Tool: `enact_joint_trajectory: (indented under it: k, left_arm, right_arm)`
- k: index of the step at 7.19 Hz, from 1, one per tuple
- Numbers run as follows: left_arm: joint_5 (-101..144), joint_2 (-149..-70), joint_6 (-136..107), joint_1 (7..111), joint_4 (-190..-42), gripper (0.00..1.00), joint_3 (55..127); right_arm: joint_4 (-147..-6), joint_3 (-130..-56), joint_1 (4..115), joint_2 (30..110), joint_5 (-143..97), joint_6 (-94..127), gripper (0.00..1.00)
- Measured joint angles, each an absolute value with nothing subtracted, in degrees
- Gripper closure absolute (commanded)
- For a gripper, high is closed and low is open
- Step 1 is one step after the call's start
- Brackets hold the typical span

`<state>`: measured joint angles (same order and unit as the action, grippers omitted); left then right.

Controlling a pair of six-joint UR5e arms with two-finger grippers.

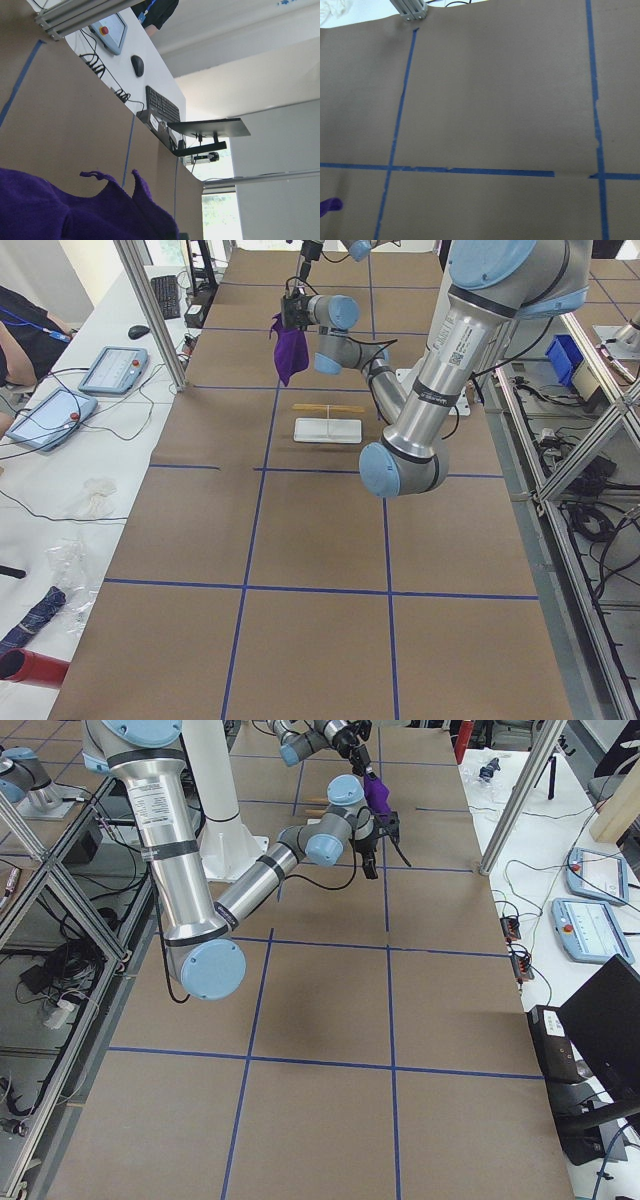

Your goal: Hang towel on rack

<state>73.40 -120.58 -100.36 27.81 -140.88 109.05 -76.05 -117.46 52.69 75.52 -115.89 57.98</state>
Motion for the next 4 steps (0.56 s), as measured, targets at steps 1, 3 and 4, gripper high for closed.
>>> enact_joint_trajectory:
  k: [1, 3, 4]
  left_arm:
    - [64.58, -120.41, -99.01, 23.37, -134.05, 1.0, 111.96]
    - [58.2, -119.82, -98.18, 20.27, -116.21, 1.0, 119.3]
    - [55.36, -119.72, -98.06, 18.85, -105.71, 1.0, 122.32]
  right_arm:
    - [-78.3, -117.26, 53.96, 76.79, -116.49, 53.56, 0.0]
    - [-81.18, -116.61, 58.17, 80.41, -119.83, 45.58, 0.0]
    - [-83.73, -116.05, 61.16, 81.93, -122.35, 40.18, 0.0]
